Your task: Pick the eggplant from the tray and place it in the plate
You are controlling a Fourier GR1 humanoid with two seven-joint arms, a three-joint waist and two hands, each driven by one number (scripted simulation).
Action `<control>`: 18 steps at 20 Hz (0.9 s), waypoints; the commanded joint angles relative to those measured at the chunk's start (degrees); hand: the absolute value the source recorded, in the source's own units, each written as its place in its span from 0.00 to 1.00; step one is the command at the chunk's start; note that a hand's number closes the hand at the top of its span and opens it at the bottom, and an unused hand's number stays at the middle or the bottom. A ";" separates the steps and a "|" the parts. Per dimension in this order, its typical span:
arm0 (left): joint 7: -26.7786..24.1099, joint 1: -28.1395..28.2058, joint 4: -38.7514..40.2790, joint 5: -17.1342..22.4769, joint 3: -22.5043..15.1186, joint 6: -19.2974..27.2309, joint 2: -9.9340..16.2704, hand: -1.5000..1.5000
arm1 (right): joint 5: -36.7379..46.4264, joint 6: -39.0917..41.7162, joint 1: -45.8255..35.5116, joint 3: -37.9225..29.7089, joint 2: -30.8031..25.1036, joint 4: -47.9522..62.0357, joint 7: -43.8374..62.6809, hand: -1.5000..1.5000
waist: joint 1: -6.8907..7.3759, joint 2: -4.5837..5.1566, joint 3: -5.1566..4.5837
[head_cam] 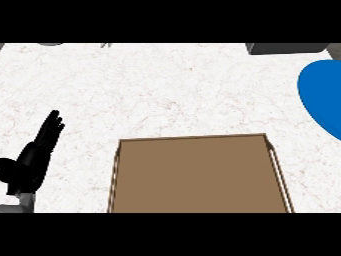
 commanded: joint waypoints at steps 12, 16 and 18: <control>1.50 -4.60 2.02 -3.29 0.42 -2.73 -2.35 0.50 | 9.72 5.53 -26.82 12.70 8.47 10.90 5.79 1.00 | 4.56 0.88 0.18; 1.65 -2.23 -0.98 -2.98 0.47 -3.52 -3.60 0.50 | 14.33 7.25 -35.84 16.33 12.31 16.61 7.28 1.00 | 4.44 0.75 0.17; -3.92 -0.48 2.09 -5.36 -0.25 -3.12 -4.90 0.50 | 17.66 7.00 -40.10 19.02 14.65 18.34 9.98 1.00 | 4.39 0.78 0.13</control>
